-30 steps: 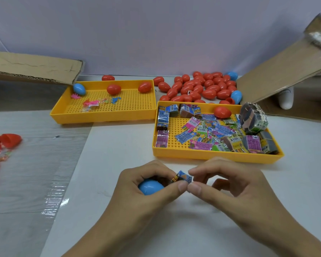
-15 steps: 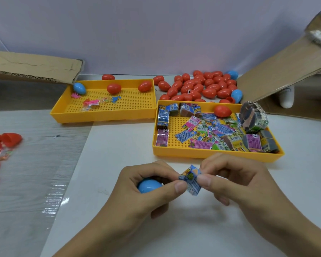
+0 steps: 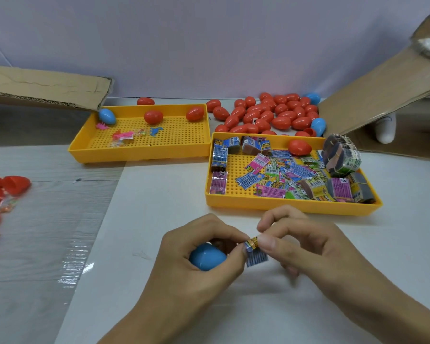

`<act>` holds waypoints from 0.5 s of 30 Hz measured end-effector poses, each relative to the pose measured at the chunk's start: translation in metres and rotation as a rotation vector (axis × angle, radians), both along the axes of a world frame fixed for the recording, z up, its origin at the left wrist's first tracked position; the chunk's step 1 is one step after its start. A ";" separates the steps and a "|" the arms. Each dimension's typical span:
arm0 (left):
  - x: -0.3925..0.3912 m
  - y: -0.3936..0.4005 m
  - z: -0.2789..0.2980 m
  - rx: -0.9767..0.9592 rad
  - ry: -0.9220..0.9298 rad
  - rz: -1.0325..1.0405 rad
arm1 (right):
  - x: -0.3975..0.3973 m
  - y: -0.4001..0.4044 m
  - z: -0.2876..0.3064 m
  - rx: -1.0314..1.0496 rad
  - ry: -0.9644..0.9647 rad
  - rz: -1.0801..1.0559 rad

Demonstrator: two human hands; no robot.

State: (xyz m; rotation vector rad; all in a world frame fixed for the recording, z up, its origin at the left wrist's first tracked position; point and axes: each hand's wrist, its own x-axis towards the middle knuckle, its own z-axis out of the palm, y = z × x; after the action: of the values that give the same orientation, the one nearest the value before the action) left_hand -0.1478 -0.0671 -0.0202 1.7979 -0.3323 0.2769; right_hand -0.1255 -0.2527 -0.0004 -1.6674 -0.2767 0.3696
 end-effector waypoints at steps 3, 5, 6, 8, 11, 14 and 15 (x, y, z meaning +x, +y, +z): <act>0.000 0.000 0.001 -0.024 0.011 -0.003 | 0.001 -0.002 0.000 0.002 -0.017 -0.017; 0.000 0.001 0.002 -0.030 0.026 0.004 | 0.001 -0.002 0.000 0.018 -0.008 -0.001; 0.000 0.001 0.002 -0.024 0.032 0.011 | 0.001 -0.002 0.001 0.030 0.006 0.013; -0.001 0.001 0.001 -0.001 0.036 0.028 | 0.000 -0.002 0.001 0.054 0.034 0.034; -0.001 0.000 0.001 0.032 0.038 0.040 | 0.000 -0.002 0.001 0.076 0.049 0.025; -0.002 -0.001 0.002 0.006 0.085 0.042 | 0.001 -0.001 -0.002 0.095 0.039 -0.035; -0.002 0.000 0.002 -0.017 0.116 0.031 | 0.002 -0.001 -0.002 0.104 0.027 -0.061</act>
State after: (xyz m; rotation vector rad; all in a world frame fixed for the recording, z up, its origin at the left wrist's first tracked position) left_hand -0.1503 -0.0671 -0.0181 1.7951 -0.2195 0.1951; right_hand -0.1236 -0.2542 -0.0025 -1.5642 -0.2209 0.3272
